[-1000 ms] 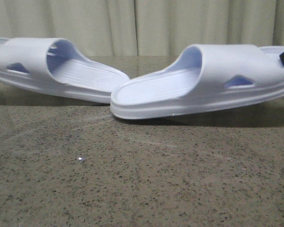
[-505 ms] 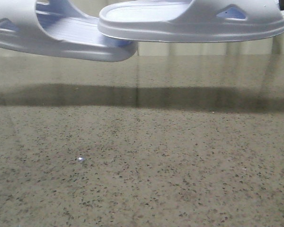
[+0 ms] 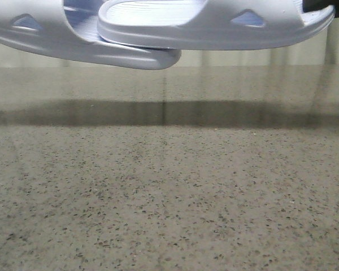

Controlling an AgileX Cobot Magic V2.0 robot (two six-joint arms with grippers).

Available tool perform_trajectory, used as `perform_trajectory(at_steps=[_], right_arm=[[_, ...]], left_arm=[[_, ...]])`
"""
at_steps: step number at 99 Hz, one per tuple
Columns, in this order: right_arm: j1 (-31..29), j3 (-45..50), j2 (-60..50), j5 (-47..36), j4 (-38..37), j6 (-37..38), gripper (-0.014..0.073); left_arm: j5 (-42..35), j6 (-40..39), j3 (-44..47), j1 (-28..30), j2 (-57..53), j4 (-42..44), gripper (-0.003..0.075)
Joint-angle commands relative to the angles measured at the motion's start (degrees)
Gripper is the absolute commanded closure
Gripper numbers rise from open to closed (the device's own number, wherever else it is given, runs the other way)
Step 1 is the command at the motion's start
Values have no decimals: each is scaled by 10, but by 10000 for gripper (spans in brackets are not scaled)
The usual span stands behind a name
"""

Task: Insert blue slippers together front up
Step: 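Lift both slippers off the table and bring them together, then stack the right gripper's slipper onto the left gripper's slipper, lowering both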

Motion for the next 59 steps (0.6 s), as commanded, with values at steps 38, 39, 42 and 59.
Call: perform_trajectory(at_steps=[38, 39, 42, 59], right_arm=[[71, -19, 72, 3, 132, -84, 701], [73, -21, 76, 3, 133, -85, 701], [82, -24, 84, 3, 134, -90, 701], [126, -67, 137, 16, 136, -102, 701]], left_arm=[[47, -6, -14, -18, -21, -82, 705], [47, -6, -14, -18, -21, -83, 704], [47, -6, -14, -22, -21, -83, 704], [47, -5, -14, -43, -18, -84, 704]])
